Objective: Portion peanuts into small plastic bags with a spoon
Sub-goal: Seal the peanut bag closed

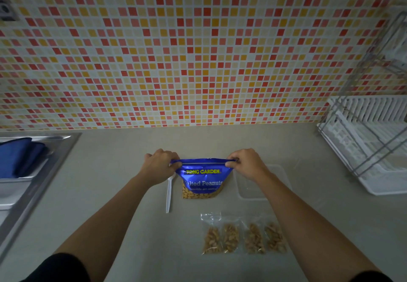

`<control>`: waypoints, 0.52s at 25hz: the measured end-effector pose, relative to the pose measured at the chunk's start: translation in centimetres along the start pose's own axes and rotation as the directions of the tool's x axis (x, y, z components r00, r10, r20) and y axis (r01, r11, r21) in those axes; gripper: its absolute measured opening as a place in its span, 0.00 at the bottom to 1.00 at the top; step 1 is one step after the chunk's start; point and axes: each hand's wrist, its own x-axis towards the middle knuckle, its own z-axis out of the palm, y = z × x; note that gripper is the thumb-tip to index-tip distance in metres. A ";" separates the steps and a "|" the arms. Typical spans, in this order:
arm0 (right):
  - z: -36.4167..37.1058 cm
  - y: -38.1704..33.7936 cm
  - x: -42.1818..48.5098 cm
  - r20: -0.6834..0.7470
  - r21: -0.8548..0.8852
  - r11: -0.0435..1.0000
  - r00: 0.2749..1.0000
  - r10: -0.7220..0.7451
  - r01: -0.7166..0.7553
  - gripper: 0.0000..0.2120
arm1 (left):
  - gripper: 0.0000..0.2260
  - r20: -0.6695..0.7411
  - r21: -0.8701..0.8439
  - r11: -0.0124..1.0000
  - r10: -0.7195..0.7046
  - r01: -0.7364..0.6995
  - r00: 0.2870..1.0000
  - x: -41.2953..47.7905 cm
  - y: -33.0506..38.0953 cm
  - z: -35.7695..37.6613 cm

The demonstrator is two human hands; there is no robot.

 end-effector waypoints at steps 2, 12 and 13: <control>0.0 -0.1 0.1 0.024 -0.029 1.000 1.000 -0.007 0.008 0.09 | 0.12 0.036 -0.167 0.985 0.038 -0.031 0.999 -0.3 -0.7 -0.2; 0.4 -0.4 -0.2 0.006 -0.014 0.999 0.999 -0.045 0.045 0.08 | 0.12 0.043 -0.227 0.964 0.154 -0.141 0.987 -0.2 -1.5 -0.8; 0.5 -0.8 -0.3 0.020 0.024 0.997 0.997 -0.073 0.072 0.09 | 0.13 0.067 -0.210 0.963 0.184 -0.166 0.981 -0.1 -1.4 -1.0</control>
